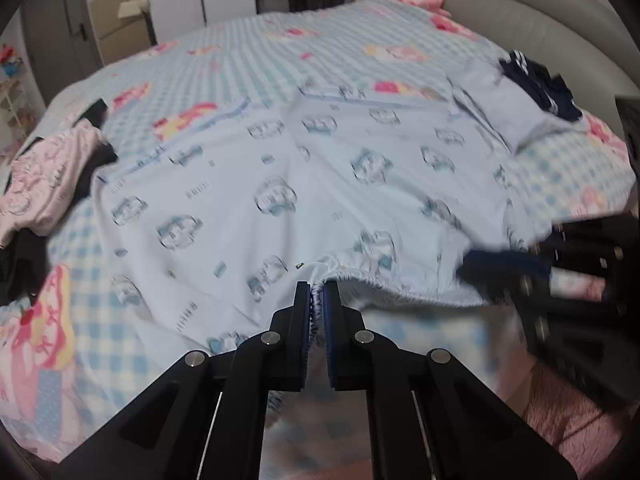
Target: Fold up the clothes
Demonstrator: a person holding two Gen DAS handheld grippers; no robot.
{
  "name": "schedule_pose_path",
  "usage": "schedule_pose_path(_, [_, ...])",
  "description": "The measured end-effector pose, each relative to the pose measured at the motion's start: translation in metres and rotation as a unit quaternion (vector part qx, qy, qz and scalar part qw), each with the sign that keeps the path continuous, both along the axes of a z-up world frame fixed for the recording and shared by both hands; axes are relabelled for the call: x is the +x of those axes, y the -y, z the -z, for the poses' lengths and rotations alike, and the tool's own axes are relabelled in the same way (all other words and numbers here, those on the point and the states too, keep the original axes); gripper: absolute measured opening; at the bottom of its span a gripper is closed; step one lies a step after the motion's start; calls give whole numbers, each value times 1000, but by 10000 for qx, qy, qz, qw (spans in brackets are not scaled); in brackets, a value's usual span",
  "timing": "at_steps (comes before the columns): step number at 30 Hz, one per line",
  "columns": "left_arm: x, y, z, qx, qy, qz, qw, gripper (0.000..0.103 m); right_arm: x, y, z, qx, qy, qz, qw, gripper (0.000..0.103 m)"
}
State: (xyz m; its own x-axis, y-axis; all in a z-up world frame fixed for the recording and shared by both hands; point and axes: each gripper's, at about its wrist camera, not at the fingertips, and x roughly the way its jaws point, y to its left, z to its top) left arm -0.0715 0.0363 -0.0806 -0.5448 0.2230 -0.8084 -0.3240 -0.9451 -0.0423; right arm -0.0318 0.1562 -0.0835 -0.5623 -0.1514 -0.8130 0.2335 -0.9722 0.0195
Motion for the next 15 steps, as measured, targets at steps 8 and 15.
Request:
schedule_pose_path(8, [0,14,10,734,112,-293,9968,7,10,23,20,223,152,-107,9996,37])
schedule_pose_path(15, [7,13,17,823,177,-315,9960,7,-3,15,16,316,-13,328,9990,9])
